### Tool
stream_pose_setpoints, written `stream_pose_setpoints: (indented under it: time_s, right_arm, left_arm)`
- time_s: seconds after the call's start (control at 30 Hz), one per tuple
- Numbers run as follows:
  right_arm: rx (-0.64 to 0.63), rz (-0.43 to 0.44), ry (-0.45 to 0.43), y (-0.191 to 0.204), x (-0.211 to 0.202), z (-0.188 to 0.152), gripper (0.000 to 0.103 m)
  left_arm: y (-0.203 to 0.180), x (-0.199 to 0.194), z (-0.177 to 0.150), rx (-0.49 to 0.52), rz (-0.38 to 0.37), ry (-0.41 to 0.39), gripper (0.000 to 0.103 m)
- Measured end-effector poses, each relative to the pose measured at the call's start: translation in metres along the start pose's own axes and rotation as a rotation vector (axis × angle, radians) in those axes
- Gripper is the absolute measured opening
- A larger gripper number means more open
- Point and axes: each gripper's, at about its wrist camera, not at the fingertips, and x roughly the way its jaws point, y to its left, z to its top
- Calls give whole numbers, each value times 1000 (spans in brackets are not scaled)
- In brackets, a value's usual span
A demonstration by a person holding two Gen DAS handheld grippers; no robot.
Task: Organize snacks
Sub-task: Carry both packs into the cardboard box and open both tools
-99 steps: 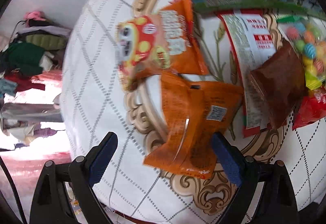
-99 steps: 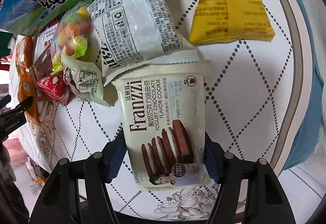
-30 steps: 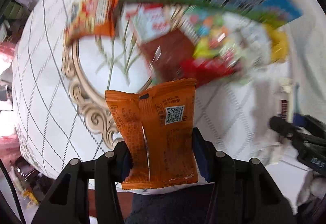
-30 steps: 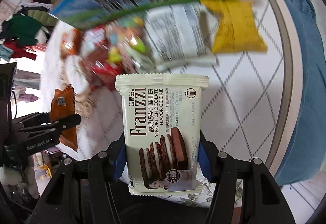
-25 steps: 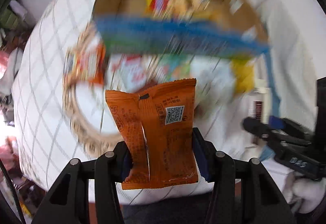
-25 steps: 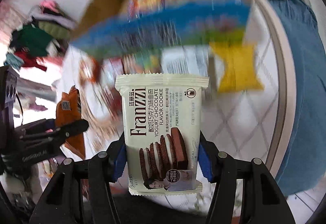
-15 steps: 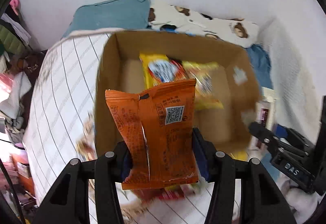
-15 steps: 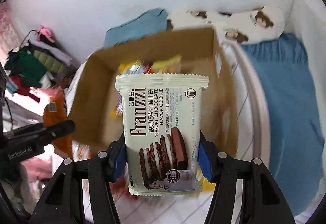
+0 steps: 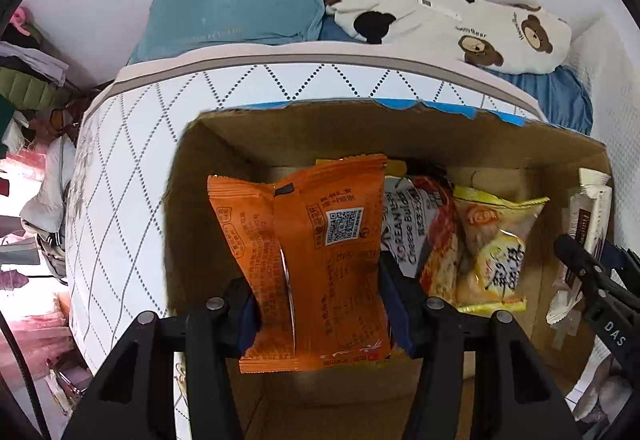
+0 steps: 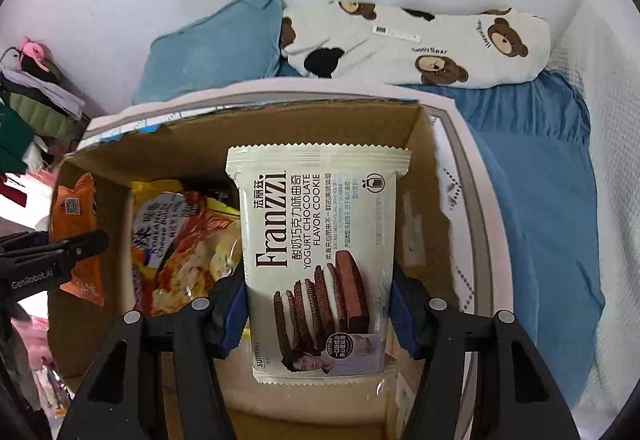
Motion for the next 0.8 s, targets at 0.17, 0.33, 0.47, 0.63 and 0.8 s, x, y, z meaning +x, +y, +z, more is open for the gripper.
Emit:
stream_pose_setpoints:
  time_s: [0.17, 0.33, 0.47, 0.63, 0.8]
  right_arm:
    - [18, -18, 44, 0, 20, 5, 94]
    - [-2, -25, 46, 4, 23, 1, 96]
    - [-3, -17, 51, 5, 16, -11, 96]
    - [-17, -15, 72, 7, 10, -32, 96]
    - [-12, -6, 66, 6, 0, -54, 96]
  left_arm:
    - [4, 10, 7, -53, -20, 18, 93]
    - [2, 14, 0, -54, -44, 19, 93]
    - [-3, 14, -14, -55, -54, 29, 93]
    - [-9, 10, -36, -57, -75, 28, 93]
    - [-12, -2, -60, -67, -106, 4, 93]
